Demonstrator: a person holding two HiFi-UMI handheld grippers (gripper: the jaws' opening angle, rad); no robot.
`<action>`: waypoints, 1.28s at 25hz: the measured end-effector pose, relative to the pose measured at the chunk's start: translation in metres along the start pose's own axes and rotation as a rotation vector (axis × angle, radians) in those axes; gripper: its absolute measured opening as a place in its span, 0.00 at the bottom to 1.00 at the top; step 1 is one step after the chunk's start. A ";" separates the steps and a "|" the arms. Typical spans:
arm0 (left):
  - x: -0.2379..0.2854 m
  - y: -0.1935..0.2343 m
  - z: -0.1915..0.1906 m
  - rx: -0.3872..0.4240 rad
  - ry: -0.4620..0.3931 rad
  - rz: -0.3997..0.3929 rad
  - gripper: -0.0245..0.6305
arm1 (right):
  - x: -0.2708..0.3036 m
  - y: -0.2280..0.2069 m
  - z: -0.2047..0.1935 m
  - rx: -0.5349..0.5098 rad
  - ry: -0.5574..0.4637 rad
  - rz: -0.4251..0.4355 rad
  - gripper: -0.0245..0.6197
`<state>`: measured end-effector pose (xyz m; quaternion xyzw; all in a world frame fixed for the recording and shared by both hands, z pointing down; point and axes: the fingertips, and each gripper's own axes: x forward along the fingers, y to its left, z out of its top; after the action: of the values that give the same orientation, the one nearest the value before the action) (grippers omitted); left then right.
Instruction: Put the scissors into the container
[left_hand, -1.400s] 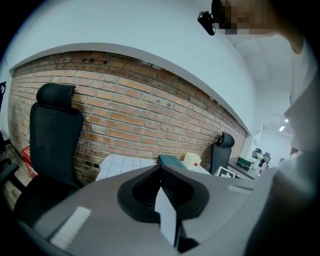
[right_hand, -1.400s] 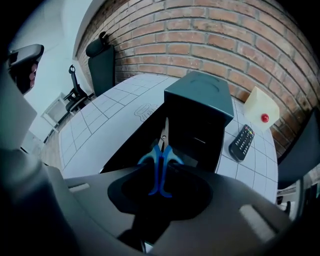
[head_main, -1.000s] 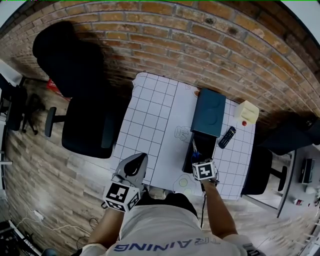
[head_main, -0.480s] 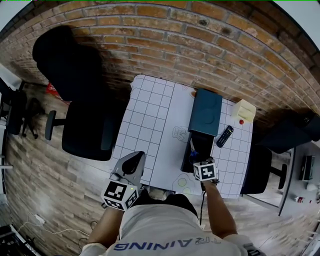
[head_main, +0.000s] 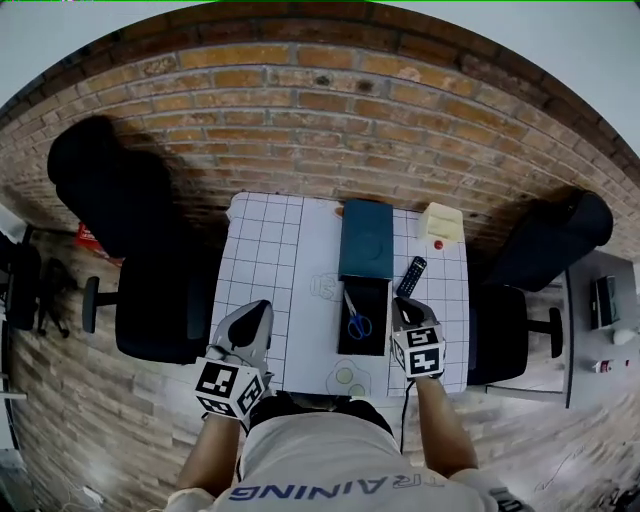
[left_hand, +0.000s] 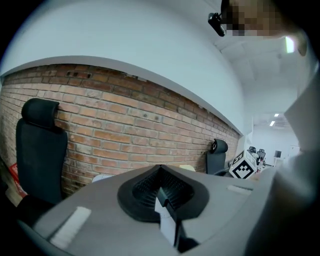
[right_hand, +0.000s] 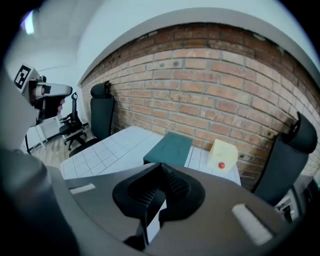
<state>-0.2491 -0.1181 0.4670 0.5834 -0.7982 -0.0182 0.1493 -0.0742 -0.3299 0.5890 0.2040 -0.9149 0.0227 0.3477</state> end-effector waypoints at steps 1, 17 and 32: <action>0.003 -0.005 0.005 0.006 -0.009 -0.012 0.04 | -0.009 -0.006 0.011 -0.004 -0.041 -0.020 0.06; 0.030 -0.077 0.074 0.115 -0.148 -0.159 0.04 | -0.163 -0.047 0.133 0.146 -0.609 -0.046 0.06; 0.021 -0.077 0.057 0.103 -0.089 -0.163 0.04 | -0.140 -0.023 0.118 0.108 -0.522 -0.010 0.06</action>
<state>-0.1981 -0.1710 0.4017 0.6518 -0.7538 -0.0151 0.0816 -0.0444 -0.3229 0.4073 0.2255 -0.9700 0.0167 0.0888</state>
